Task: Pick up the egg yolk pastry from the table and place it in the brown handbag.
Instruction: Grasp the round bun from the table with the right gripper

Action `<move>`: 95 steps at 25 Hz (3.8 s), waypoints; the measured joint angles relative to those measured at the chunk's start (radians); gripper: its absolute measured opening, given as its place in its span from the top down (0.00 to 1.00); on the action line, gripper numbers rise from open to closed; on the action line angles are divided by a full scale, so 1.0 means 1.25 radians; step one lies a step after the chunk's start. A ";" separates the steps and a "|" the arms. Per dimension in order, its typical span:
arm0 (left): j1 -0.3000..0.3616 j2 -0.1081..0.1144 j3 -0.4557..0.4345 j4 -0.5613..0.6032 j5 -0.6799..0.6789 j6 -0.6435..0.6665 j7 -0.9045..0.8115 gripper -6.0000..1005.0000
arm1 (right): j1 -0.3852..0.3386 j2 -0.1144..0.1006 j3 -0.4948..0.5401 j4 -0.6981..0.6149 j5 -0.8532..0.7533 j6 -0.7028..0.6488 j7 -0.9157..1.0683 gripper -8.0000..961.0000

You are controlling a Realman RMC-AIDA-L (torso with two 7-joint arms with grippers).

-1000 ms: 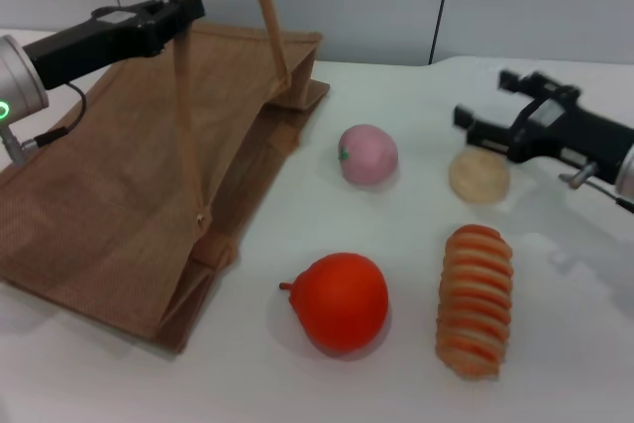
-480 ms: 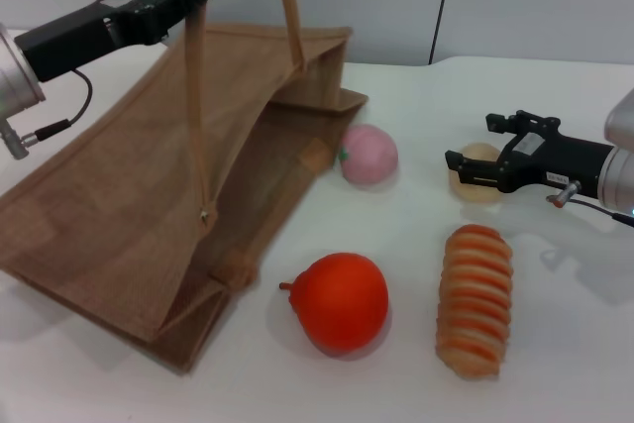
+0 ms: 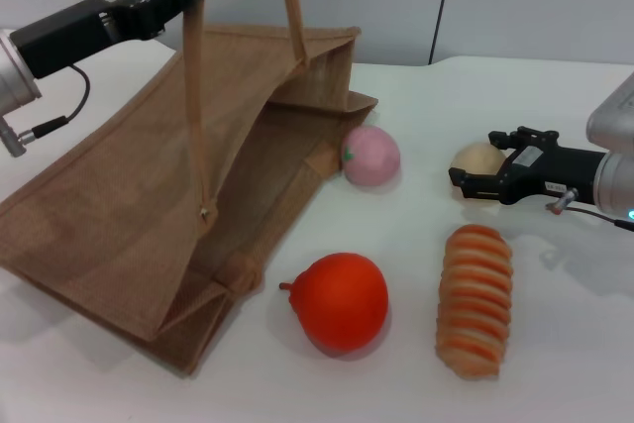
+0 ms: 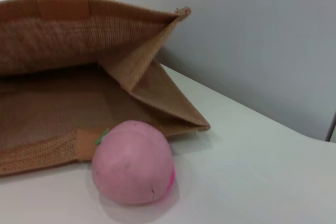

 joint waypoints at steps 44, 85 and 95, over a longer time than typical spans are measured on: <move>0.002 0.005 0.000 -0.010 0.000 0.011 0.000 0.86 | 0.012 0.003 -0.101 0.003 -0.003 0.041 0.053 0.22; 0.005 0.018 0.000 -0.032 0.000 0.012 0.000 0.85 | -0.020 0.006 -0.105 -0.060 0.079 -0.165 -0.006 0.93; 0.005 0.018 0.000 -0.032 0.000 0.013 0.000 0.85 | -0.020 0.005 -0.104 -0.061 0.098 -0.172 -0.007 0.93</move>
